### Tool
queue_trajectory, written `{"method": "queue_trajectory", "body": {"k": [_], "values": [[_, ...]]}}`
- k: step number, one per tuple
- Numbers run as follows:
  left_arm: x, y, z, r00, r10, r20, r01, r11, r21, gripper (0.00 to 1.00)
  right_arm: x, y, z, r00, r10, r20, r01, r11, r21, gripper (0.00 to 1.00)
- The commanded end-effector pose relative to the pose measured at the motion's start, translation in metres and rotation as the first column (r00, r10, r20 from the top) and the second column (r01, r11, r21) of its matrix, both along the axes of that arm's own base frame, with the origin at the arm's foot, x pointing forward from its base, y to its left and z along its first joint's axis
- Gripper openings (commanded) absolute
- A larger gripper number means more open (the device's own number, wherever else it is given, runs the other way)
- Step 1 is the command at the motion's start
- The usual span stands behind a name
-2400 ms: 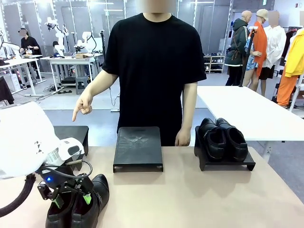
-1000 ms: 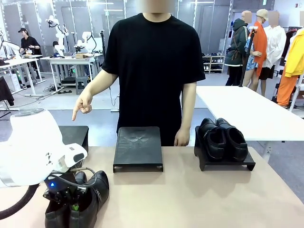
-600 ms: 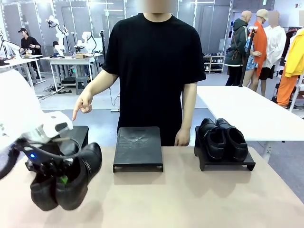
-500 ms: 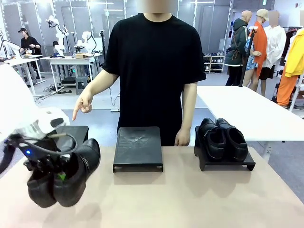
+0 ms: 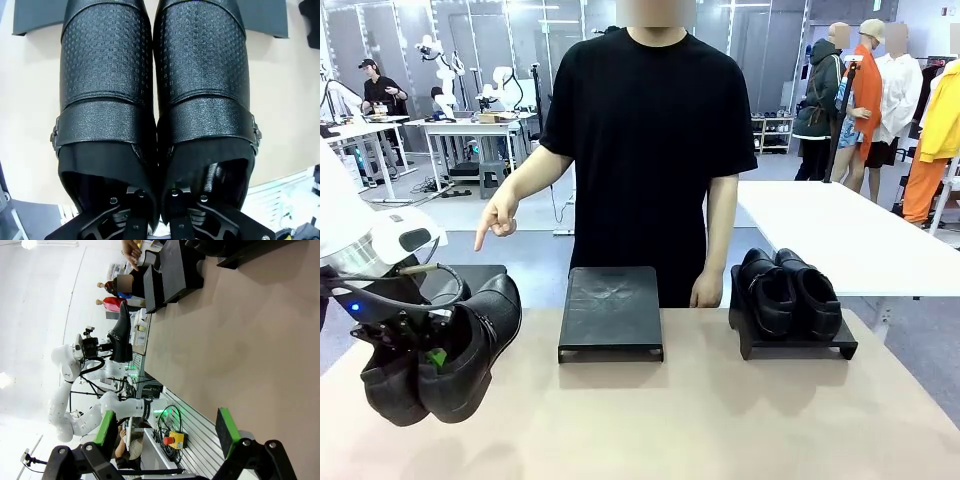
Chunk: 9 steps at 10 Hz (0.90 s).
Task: Place the shoes on the stand as instructed by the person.
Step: Pick up another pair of Shoes and place it on the Shoes Stand indicated by the person.
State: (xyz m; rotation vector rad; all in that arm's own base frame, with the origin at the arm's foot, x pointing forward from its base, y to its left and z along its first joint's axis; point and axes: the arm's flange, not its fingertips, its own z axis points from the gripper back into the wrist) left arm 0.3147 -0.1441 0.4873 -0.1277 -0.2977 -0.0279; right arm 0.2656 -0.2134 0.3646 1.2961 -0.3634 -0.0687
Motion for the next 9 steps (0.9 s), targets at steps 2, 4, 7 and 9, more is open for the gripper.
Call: {"method": "queue_trajectory", "body": {"k": [2, 4, 7, 9], "values": [[0.002, -0.001, 0.003, 1.0, 0.004, 0.01, -0.004, 1.0, 0.005, 0.0, -0.003, -0.003, 0.001, 1.0, 0.017, 0.003, -0.017, 1.0, -0.005, 1.0], [0.01, 0.011, 0.009, 1.0, 0.023, 0.006, -0.023, 1.0, -0.013, 0.08, -0.003, -0.003, 0.001, 1.0, 0.017, 0.003, -0.017, 1.0, -0.005, 1.0], [0.059, 0.046, 0.025, 0.999, 0.021, 0.037, -0.021, 1.0, 0.021, 0.08, -0.003, -0.003, 0.001, 1.0, 0.017, 0.003, -0.017, 1.0, -0.005, 1.0], [0.093, 0.067, 0.035, 0.997, 0.023, 0.076, -0.022, 1.0, -0.008, 0.08, -0.003, -0.003, 0.001, 1.0, 0.017, 0.003, -0.017, 1.0, -0.005, 1.0]]}}
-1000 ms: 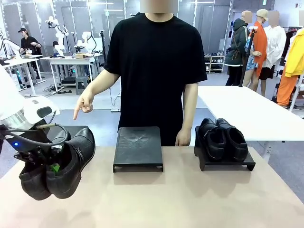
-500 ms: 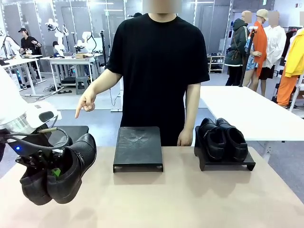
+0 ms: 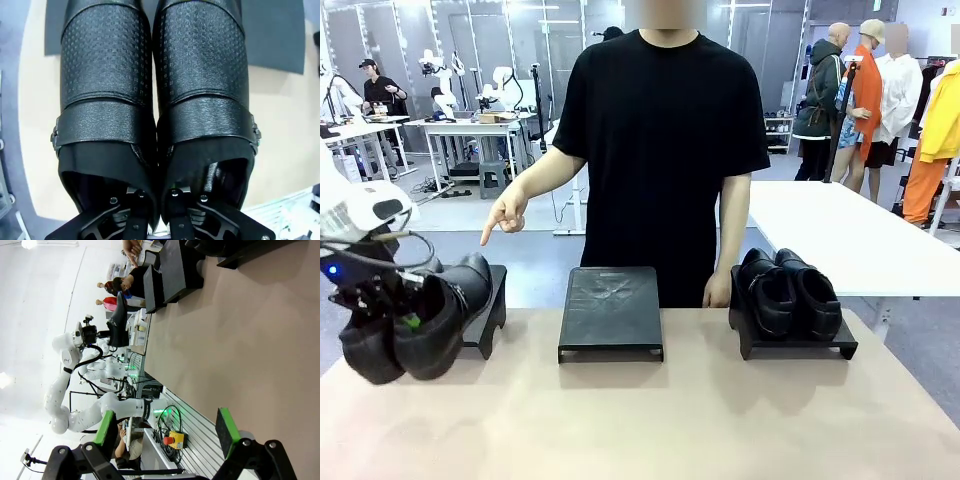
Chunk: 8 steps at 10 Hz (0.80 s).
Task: Place the shoes on the stand as instructed by the person.
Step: Pick up another pair of Shoes and place it on the Shoes Stand indicated by the person.
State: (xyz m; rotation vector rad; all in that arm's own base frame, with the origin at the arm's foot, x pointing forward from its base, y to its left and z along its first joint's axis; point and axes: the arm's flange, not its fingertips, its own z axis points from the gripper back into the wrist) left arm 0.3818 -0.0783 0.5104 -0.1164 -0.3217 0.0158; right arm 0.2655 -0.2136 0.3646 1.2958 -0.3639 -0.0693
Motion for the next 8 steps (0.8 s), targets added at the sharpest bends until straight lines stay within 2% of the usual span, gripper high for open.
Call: {"method": "queue_trajectory", "body": {"k": [1, 2, 4, 8], "values": [[0.039, 0.009, 0.016, 0.997, -0.051, 0.065, 0.052, 0.999, -0.01, 0.08, -0.002, -0.003, 0.001, 1.0, 0.018, 0.003, -0.018, 1.0, -0.005, 1.0], [0.057, 0.017, 0.019, 0.995, -0.073, 0.072, 0.073, 0.997, 0.004, 0.08, -0.002, -0.003, 0.001, 1.0, 0.018, 0.003, -0.018, 1.0, -0.005, 1.0], [0.093, 0.035, 0.017, 0.997, -0.032, 0.073, 0.027, 0.997, 0.073, 0.08, -0.002, -0.003, 0.001, 1.0, 0.018, 0.003, -0.018, 1.0, -0.005, 1.0], [0.144, 0.054, -0.006, 0.999, -0.035, 0.019, 0.034, 0.998, 0.045, 0.08, -0.002, -0.003, 0.001, 1.0, 0.018, 0.003, -0.018, 1.0, -0.005, 1.0]]}}
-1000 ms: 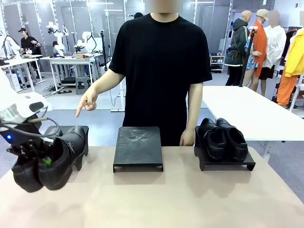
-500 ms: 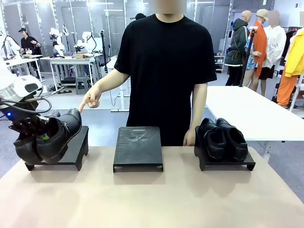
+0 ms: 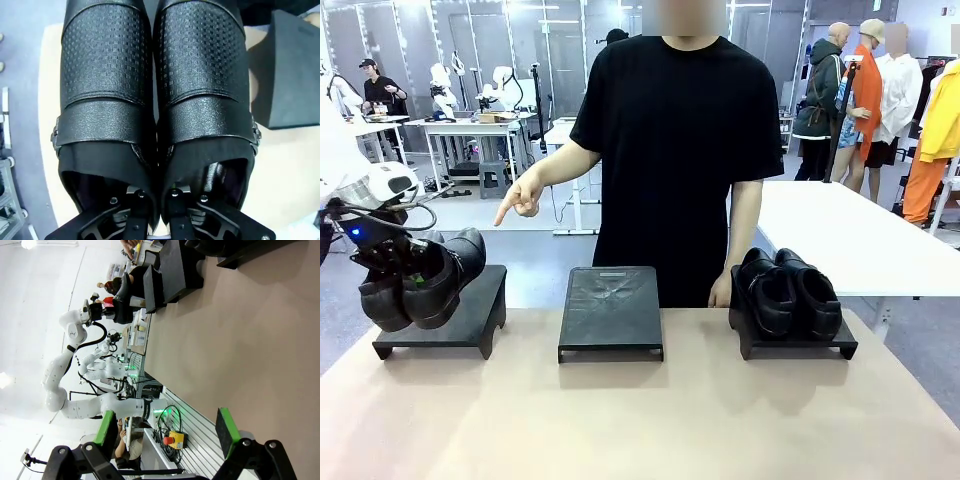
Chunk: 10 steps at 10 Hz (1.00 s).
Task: Place the shoes on the stand as instructed by the person.
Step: Pick up another pair of Shoes and place it on the Shoes Stand indicated by the person.
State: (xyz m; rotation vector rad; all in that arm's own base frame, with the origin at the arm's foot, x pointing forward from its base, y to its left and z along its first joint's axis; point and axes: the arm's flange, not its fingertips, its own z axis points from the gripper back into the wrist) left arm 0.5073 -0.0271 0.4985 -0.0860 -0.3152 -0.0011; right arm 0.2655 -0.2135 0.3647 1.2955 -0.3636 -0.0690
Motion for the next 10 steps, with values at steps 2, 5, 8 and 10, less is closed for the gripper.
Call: {"method": "queue_trajectory", "body": {"k": [2, 5, 8, 10], "values": [[0.036, 0.007, -0.011, 0.999, -0.034, 0.009, 0.034, 0.999, 0.018, 0.08, -0.002, -0.003, 0.001, 1.0, 0.017, 0.003, -0.017, 1.0, -0.004, 1.0], [0.058, 0.012, -0.033, 0.998, -0.037, 0.059, 0.035, 0.999, 0.021, 0.08, -0.002, -0.003, 0.001, 1.0, 0.017, 0.003, -0.017, 1.0, -0.004, 1.0], [0.07, 0.019, -0.044, 0.995, -0.015, 0.095, 0.013, 1.0, 0.027, 0.08, -0.002, -0.003, 0.001, 1.0, 0.017, 0.003, -0.017, 1.0, -0.004, 1.0], [0.081, 0.027, -0.051, 0.994, 0.011, 0.106, -0.016, 0.999, 0.043, 0.08, -0.002, -0.003, 0.001, 1.0, 0.017, 0.003, -0.017, 1.0, -0.004, 1.0]]}}
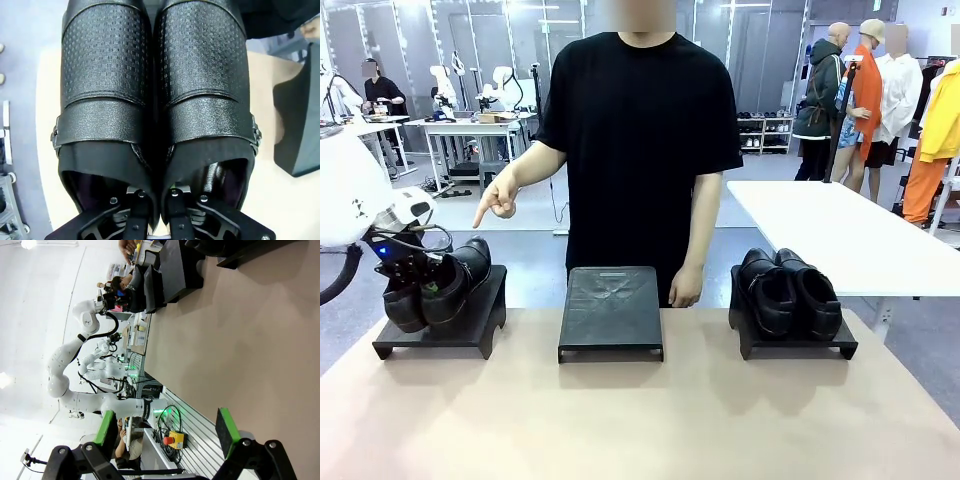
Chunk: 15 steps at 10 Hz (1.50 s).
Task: Place the shoes on the stand as instructed by the person.
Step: Pick up another pair of Shoes and place it on the Shoes Stand indicated by the person.
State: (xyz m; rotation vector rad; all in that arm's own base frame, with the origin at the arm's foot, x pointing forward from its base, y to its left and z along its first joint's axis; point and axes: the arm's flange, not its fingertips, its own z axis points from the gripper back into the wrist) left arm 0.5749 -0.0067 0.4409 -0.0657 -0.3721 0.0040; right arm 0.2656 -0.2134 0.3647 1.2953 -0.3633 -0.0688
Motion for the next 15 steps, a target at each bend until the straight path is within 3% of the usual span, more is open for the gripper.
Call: {"method": "queue_trajectory", "body": {"k": [1, 6, 13, 15], "values": [[0.017, 0.01, 0.004, 0.999, 0.004, 0.047, -0.005, 1.0, 0.021, 0.08, -0.003, -0.003, 0.001, 1.0, 0.017, 0.003, -0.017, 1.0, -0.004, 1.0], [0.021, 0.012, -0.021, 0.999, 0.022, 0.043, -0.023, 0.999, 0.03, 0.08, -0.003, -0.003, 0.001, 1.0, 0.017, 0.003, -0.017, 1.0, -0.004, 1.0], [0.013, 0.013, -0.017, 0.999, 0.039, 0.025, -0.04, 0.998, 0.042, 1.0, -0.003, -0.003, 0.001, 1.0, 0.017, 0.003, -0.017, 1.0, -0.004, 1.0], [0.005, 0.011, -0.013, 0.999, 0.048, 0.026, -0.049, 0.998, 0.038, 1.0, -0.003, -0.003, 0.001, 1.0, 0.017, 0.003, -0.017, 1.0, -0.004, 1.0]]}}
